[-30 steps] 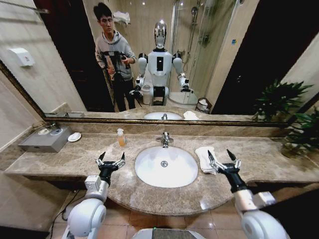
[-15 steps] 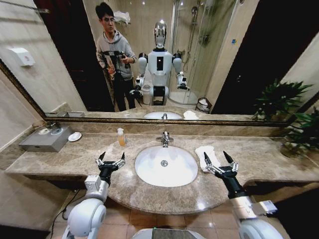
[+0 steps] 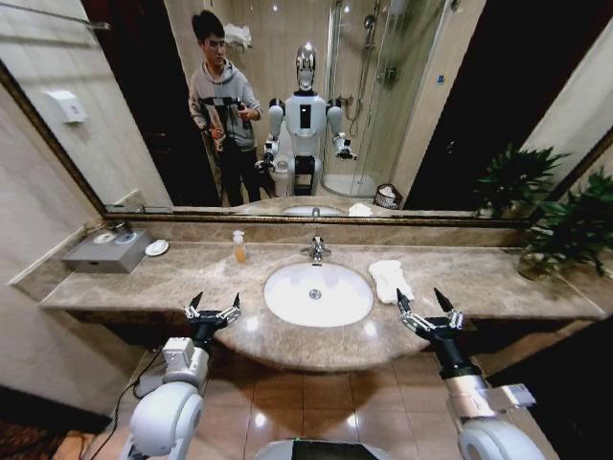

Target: Pick up the towel from the sink counter and wipe the mirror surface.

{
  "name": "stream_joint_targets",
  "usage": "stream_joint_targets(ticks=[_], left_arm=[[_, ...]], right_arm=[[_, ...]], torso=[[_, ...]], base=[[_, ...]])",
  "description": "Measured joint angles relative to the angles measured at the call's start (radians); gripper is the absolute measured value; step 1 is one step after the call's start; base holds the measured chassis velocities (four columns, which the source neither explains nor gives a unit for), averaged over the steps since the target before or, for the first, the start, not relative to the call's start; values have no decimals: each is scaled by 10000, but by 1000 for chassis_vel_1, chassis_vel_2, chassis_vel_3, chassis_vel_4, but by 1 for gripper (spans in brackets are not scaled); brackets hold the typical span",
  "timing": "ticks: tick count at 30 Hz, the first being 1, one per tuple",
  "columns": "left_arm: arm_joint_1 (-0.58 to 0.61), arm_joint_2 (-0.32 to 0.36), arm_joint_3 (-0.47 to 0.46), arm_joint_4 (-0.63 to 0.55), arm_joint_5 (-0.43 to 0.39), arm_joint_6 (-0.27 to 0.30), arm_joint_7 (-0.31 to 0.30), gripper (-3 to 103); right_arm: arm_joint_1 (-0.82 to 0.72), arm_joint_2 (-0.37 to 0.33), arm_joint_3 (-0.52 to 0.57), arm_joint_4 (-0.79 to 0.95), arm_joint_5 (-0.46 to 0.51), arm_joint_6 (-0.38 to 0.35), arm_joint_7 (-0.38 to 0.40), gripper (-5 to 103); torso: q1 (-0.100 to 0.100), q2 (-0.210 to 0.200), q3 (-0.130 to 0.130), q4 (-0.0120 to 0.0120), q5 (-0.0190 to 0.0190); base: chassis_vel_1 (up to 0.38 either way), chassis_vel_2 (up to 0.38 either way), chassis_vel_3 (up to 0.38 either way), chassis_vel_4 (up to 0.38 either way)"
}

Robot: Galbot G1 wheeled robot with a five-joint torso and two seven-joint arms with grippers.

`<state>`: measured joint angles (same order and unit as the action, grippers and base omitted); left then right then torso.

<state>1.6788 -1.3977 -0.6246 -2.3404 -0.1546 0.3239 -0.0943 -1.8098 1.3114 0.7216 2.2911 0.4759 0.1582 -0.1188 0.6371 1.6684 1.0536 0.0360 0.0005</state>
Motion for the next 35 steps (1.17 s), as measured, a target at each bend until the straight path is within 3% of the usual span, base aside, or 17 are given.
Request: stream_joint_targets(ticks=[7, 8, 16, 18, 22, 26, 27, 29, 35], left_arm=[[-2, 1, 0, 0, 0, 0, 0, 100], [-1, 0, 0, 0, 0, 0, 0, 100], [0, 0, 0, 0, 0, 0, -1, 100], [0, 0, 1, 0, 0, 0, 0, 100], [0, 0, 0, 0, 0, 0, -1, 100], [0, 0, 1, 0, 0, 0, -1, 100], [1, 0, 1, 0, 0, 0, 0, 100], [0, 0, 0, 0, 0, 0, 0, 100], [-4, 0, 0, 0, 0, 0, -1, 100]], right_arm=[[39, 131, -71, -122, -24, 85, -21, 100], [52, 167, -69, -159, -12, 115, -26, 100], [-10, 187, -38, -314, 102, 315, -127, 100], [219, 135, -256, -384, 51, 283, -124, 100], [1076, -106, -907, -675, -29, -102, -3, 100], [1429, -120, -1257, -703, -48, -171, 138, 100], [1691, 8, -1517, -773, -199, -183, 209, 100], [2125, 423, -1942, -952, -541, -265, 323, 100], [2117, 720, -1962, -1346, -723, 66, 331, 100]], torso=[[5, -1, 1, 0, -13], [3, -1, 0, 0, 2], [-1, 1, -1, -4, -2], [-4, 2, -2, -7, -14], [-4, 2, -1, 5, 2], [-3, 2, -1, -3, -16], [-4, 3, -2, -1, -1], [-2, 3, -1, -1, -12], [14, -5, 4, -1, -6]], base=[[246, -243, -255, 261], [293, -292, -270, 277], [294, -303, -308, 300], [278, -316, -290, 287], [268, -252, -254, 281], [174, -168, -185, 163], [146, -135, -119, 134], [46, -76, -35, 52], [6, -18, -6, 7]])
